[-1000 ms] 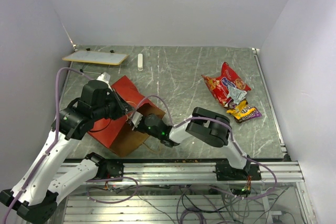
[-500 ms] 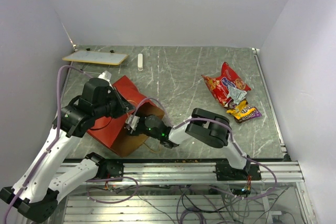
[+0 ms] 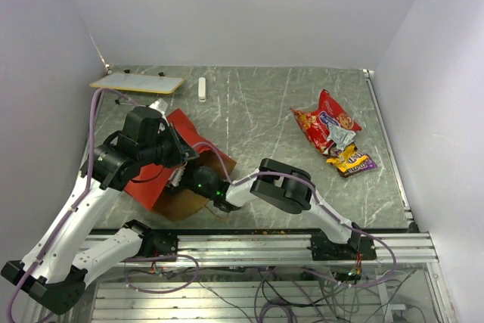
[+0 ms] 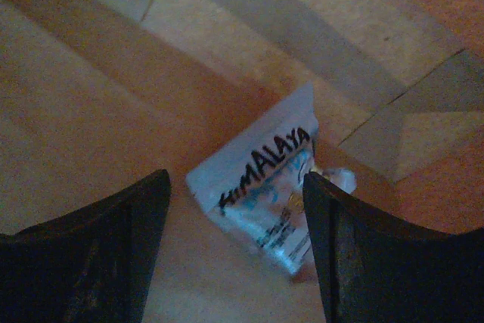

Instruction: Take the snacks out of the paper bag

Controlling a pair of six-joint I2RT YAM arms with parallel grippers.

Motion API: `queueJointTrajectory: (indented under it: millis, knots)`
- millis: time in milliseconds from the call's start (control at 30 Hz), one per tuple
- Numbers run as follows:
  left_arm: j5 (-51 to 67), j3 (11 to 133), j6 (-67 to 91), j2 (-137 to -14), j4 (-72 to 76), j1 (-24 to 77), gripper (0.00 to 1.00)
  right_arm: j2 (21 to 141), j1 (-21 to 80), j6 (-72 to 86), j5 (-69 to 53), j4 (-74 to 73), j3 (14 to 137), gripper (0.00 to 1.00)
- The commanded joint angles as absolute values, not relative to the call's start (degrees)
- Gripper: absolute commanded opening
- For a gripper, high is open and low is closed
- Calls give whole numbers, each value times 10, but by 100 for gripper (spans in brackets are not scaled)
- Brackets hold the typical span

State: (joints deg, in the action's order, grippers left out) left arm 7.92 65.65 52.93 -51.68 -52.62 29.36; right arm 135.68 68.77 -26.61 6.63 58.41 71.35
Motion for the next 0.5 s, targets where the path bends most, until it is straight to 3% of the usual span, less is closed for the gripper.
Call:
queueJointTrajectory:
  millis: [0,467]
  knots:
    - [112,677,519,-516,-517,296,7,1394,692,-301,145,556,766,71]
    - [119,688,517,-523,-521,296,7,1430,692,-300,164,610,797,72]
